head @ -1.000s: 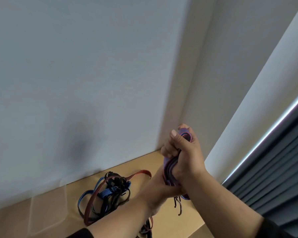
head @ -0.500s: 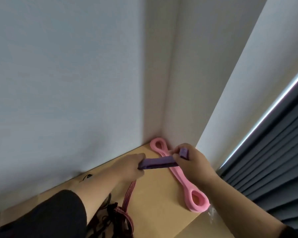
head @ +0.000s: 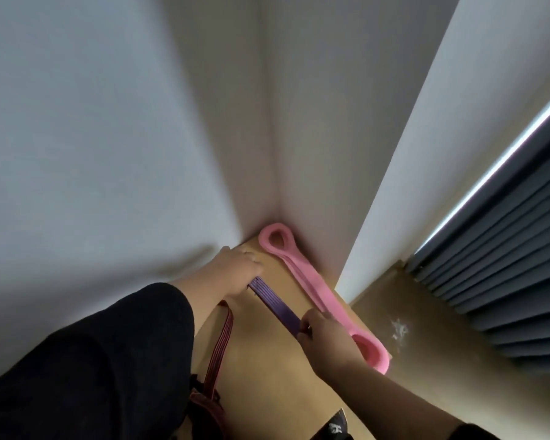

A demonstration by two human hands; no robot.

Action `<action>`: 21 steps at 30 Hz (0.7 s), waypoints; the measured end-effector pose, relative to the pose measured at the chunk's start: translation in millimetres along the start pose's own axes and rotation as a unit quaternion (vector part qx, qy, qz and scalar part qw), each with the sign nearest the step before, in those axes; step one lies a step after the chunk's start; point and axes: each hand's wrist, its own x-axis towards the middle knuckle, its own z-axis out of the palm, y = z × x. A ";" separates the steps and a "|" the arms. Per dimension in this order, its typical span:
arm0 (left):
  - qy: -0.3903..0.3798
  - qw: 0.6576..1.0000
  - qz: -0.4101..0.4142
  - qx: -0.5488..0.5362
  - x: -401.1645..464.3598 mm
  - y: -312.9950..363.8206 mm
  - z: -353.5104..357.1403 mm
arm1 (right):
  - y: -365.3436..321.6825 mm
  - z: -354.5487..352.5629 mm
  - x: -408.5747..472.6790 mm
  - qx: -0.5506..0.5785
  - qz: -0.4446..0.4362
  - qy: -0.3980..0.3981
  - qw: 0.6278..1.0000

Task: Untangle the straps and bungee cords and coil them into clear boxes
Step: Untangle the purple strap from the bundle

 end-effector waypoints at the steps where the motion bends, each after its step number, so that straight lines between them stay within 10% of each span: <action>1: -0.002 1.000 0.001 0.005 5.7 0.0 3.9 | 0.0 3.0 6.4 -0.010 0.007 -0.007 1.000; 21: -0.034 0.998 0.024 0.052 41.0 -9.2 5.4 | -2.4 24.0 33.2 -0.213 0.039 -0.143 0.966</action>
